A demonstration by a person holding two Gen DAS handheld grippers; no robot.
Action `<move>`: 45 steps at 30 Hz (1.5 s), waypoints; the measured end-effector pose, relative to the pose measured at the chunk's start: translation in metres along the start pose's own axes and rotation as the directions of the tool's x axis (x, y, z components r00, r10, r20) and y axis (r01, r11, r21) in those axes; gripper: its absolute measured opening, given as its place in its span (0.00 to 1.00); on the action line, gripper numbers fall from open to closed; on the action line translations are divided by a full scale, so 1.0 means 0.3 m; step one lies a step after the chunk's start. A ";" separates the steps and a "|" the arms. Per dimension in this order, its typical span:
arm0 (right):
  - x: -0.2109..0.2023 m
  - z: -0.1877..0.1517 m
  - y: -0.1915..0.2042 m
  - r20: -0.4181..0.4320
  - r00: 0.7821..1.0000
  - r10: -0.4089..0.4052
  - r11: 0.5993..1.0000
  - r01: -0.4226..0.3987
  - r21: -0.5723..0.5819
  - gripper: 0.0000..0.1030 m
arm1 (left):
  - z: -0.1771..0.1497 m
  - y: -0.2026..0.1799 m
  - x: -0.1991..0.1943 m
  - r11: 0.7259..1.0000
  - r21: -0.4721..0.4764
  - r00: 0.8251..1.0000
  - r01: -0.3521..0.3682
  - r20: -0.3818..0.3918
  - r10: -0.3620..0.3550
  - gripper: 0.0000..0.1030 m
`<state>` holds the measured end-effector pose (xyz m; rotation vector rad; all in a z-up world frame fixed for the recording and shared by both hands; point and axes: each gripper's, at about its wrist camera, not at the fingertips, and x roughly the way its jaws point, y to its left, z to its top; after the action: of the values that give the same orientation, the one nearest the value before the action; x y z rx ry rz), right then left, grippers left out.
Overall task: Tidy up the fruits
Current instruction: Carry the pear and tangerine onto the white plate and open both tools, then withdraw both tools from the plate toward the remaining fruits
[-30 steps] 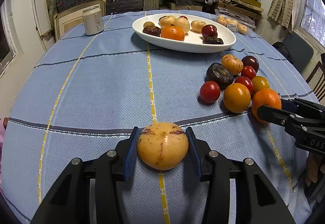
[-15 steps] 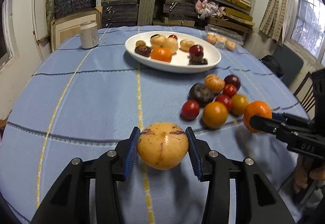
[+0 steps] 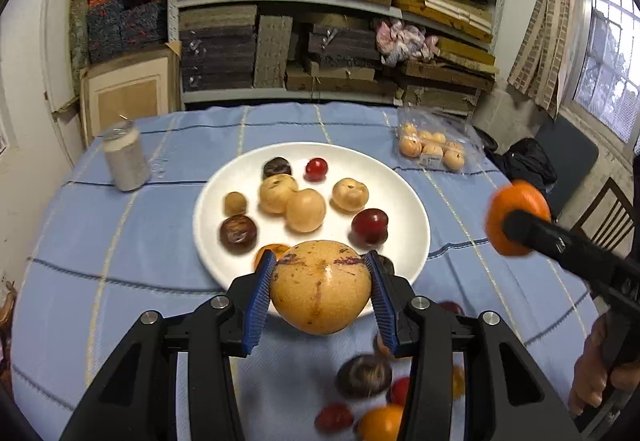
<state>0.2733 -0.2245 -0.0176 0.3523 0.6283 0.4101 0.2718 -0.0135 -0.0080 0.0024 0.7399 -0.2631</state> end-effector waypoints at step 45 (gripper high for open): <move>-0.166 -0.289 -0.072 0.100 0.986 -0.130 0.989 0.136 -0.060 0.82 | -0.388 -0.084 -0.105 0.995 0.079 0.999 -0.054 0.001 0.054 0.89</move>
<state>0.1880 -0.2500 -0.0680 0.2629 0.5392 0.2840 0.1659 -0.0195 -0.0709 0.0973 0.7297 -0.2405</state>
